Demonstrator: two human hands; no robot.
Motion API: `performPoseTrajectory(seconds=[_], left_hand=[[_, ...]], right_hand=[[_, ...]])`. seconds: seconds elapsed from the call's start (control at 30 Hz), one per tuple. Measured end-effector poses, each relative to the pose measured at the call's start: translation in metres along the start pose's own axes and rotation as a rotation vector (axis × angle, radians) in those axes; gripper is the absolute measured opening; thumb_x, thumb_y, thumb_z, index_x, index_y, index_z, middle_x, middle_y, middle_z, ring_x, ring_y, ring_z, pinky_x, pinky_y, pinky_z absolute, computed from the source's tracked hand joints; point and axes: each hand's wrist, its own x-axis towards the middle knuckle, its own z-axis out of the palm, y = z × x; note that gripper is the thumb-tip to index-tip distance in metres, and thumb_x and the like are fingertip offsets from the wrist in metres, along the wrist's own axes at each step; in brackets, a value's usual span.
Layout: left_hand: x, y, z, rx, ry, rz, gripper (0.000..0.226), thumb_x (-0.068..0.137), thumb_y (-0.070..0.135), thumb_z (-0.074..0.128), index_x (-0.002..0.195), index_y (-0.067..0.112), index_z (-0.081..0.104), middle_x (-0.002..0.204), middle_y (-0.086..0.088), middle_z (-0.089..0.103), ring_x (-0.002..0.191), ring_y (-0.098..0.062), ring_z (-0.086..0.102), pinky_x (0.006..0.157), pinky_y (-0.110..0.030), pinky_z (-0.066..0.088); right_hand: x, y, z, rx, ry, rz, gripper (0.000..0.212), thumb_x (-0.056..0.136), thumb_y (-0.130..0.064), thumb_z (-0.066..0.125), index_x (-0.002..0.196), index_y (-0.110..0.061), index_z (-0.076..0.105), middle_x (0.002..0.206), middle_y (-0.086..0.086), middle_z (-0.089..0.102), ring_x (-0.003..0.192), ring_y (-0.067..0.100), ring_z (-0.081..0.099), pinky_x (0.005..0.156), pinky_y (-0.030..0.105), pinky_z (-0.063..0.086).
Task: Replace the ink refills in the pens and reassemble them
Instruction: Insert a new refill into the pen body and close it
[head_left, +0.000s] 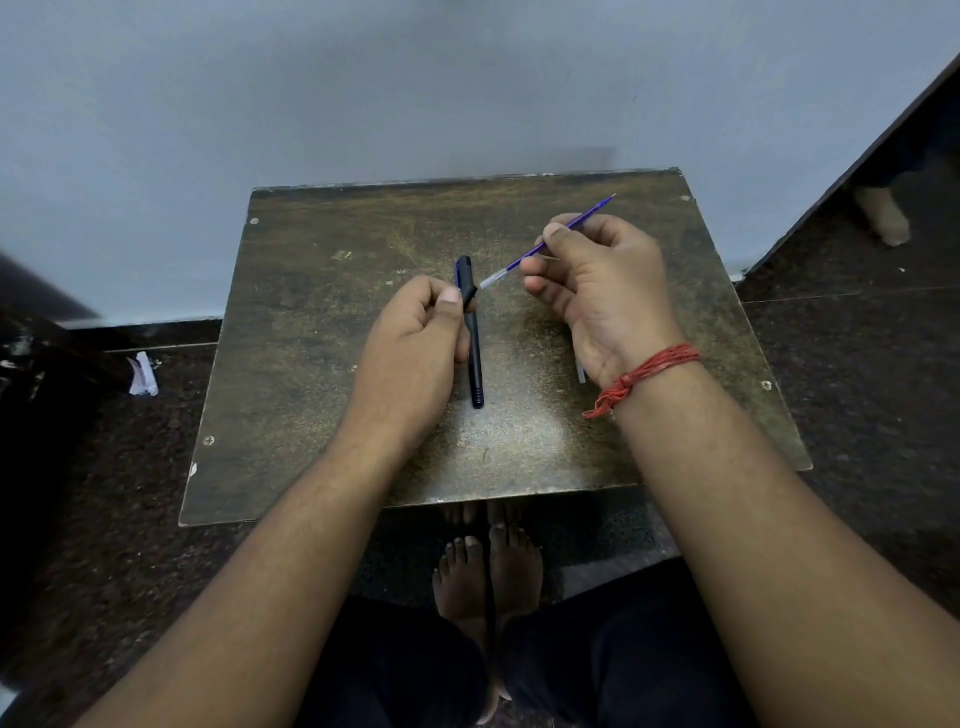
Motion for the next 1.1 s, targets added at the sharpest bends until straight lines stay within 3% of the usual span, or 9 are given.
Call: performPoseTrajectory(seconds=[0.23, 0.6, 0.93, 1.1], left_hand=[[-0.0014, 0.0015, 0.0013, -0.034, -0.017, 0.004, 0.025, 0.102, 0.037, 0.046, 0.086, 0.024, 0.060, 0.061, 0.007, 0.055, 0.044, -0.007, 0.033, 0.052, -0.030, 0.025], [-0.0012, 0.0021, 0.0014, -0.063, -0.028, -0.001, 0.026, 0.095, 0.041, 0.047, 0.084, 0.021, 0.059, 0.062, 0.004, 0.056, 0.044, -0.009, 0.032, 0.051, -0.031, 0.025], [-0.0020, 0.0044, 0.0019, -0.082, -0.020, 0.015, 0.022, 0.097, 0.039, 0.047, 0.083, 0.025, 0.058, 0.064, 0.002, 0.056, 0.045, -0.007, 0.035, 0.051, -0.030, 0.025], [-0.0032, 0.0056, 0.0007, -0.066, -0.019, 0.019, 0.023, 0.100, 0.036, 0.046, 0.085, 0.023, 0.058, 0.065, 0.003, 0.057, 0.046, -0.008, 0.036, 0.051, -0.029, 0.027]], right_hand=[[0.0001, -0.0007, -0.0007, 0.026, -0.013, -0.016, 0.012, 0.097, 0.000, 0.057, 0.090, -0.009, 0.058, 0.073, 0.006, 0.063, 0.055, 0.014, 0.064, 0.053, 0.025, 0.055], [-0.0016, 0.0009, -0.0015, -0.047, -0.109, -0.035, 0.007, 0.095, 0.000, 0.060, 0.094, -0.007, 0.061, 0.072, 0.006, 0.063, 0.057, 0.013, 0.064, 0.053, 0.024, 0.053], [-0.0068, 0.0083, 0.0008, -0.395, -0.355, -0.028, 0.007, 0.090, -0.009, 0.069, 0.096, -0.013, 0.069, 0.077, 0.004, 0.068, 0.043, 0.005, 0.048, 0.039, 0.019, 0.035], [-0.0035, 0.0028, -0.0039, -0.341, -0.201, -0.036, 0.010, 0.094, -0.027, 0.068, 0.091, -0.018, 0.067, 0.089, 0.005, 0.077, 0.042, 0.007, 0.044, 0.039, 0.020, 0.031]])
